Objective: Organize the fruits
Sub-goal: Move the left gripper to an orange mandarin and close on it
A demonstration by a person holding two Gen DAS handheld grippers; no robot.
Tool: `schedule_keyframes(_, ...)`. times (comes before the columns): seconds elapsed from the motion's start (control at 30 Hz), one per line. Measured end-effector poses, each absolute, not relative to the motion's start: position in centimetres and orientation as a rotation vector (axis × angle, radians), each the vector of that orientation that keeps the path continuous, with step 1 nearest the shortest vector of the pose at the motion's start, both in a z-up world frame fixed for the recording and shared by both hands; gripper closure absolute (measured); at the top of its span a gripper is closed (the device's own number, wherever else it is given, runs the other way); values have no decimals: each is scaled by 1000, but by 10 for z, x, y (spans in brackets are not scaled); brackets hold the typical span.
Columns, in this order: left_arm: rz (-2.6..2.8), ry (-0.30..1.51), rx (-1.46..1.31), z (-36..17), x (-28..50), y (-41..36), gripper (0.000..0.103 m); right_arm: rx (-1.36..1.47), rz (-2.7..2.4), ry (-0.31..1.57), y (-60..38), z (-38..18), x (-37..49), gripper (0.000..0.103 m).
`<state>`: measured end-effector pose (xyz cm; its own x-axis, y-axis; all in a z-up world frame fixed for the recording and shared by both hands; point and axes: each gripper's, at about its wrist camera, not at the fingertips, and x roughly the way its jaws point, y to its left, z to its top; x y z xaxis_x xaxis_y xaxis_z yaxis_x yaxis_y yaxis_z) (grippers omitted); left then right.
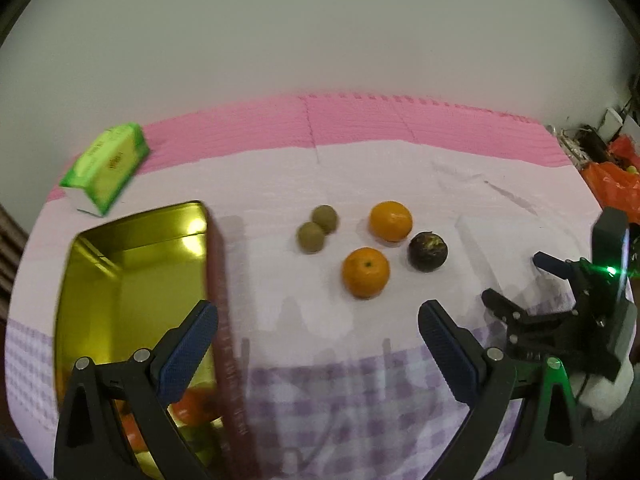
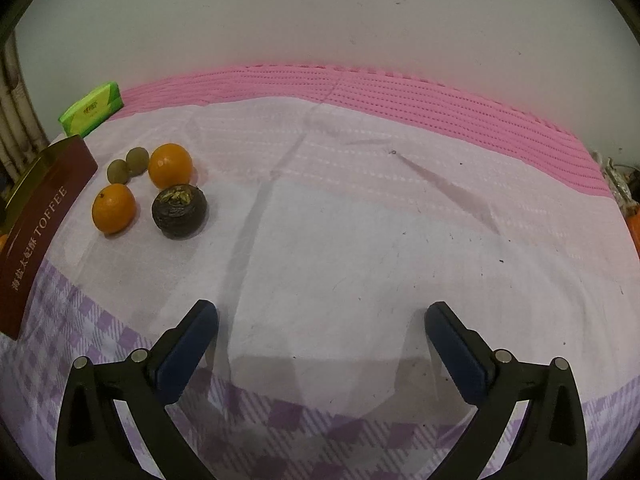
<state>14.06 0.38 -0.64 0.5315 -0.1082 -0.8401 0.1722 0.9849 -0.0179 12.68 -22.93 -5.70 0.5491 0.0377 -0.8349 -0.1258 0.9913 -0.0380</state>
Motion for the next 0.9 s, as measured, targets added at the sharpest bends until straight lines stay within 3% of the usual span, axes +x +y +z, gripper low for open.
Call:
schedule_keyframes(0.23,-215,1064,85,-33,163,-20,12,-97,97,986,-227,-58,129,0)
schedule_keyframes(0.57,-210,1127,-2,-55,182,-20,44,-97,96,986,-227,-58,129,0)
schedule_keyframes(0.8,-207,1142,-15,-62,188,-20,49,-98,96,986,-227,-58,130,0)
schedule_keyframes(0.9,-206,1137,-7,-61,189,-22,58,-98,96,986,-227,-58,129,0)
